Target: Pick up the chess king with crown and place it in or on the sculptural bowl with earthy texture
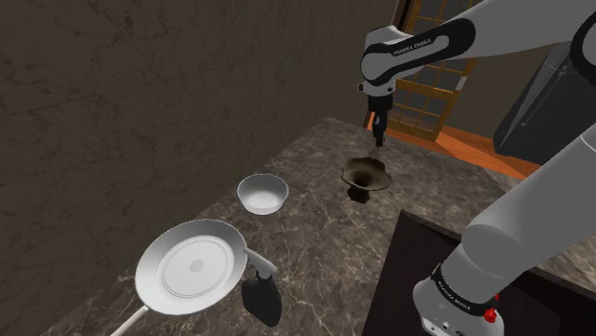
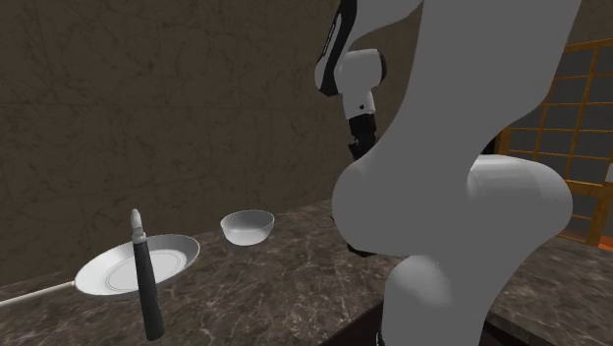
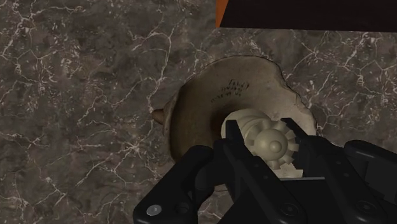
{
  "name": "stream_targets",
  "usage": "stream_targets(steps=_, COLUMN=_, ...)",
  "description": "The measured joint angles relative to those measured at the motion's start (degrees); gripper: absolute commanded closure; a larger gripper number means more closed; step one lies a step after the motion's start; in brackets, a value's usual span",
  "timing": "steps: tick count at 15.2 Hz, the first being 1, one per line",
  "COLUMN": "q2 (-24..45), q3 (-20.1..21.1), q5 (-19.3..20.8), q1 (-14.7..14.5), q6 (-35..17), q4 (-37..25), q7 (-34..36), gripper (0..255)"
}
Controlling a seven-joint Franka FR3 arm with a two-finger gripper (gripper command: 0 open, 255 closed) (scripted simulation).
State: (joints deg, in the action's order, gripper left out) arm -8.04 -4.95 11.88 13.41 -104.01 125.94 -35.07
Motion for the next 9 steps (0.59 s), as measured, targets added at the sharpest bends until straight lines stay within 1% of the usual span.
stream_targets(steps=9, q2=2.74, q3=-0.29, q5=0.37, q1=0.2, q6=-6.97, q4=4.29, q7=0.96, gripper=255)
